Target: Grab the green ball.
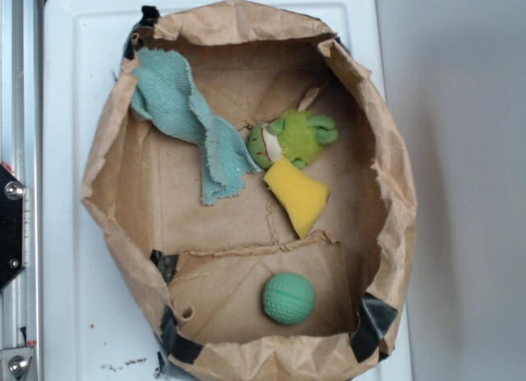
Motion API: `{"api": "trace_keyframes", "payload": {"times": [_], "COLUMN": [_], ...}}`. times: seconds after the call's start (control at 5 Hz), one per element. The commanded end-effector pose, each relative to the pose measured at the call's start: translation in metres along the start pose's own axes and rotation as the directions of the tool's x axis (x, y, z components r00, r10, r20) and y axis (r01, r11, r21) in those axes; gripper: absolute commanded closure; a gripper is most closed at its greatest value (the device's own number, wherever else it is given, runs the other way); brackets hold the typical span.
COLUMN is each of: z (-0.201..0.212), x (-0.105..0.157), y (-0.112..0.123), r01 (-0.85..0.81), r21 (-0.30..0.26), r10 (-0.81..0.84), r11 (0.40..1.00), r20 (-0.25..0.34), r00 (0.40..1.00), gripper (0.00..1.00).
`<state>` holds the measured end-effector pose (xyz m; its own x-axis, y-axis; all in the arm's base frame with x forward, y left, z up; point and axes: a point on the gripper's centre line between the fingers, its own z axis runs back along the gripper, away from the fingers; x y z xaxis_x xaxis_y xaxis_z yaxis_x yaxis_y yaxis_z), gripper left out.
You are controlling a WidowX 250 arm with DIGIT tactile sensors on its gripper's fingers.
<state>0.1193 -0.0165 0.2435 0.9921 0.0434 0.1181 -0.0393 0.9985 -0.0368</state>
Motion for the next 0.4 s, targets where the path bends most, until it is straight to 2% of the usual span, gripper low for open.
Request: {"api": "trace_keyframes", "payload": {"times": [0.0, 0.2], "z": [0.0, -0.012], "x": [0.0, 0.037], "y": [0.0, 0.0], "r01": [0.0, 0.068], "r21": [0.0, 0.03], "r10": [0.0, -0.068], "r11": [1.0, 0.997], "r20": [0.0, 0.011], "r00": [1.0, 0.998], "gripper": [0.0, 0.0]}}
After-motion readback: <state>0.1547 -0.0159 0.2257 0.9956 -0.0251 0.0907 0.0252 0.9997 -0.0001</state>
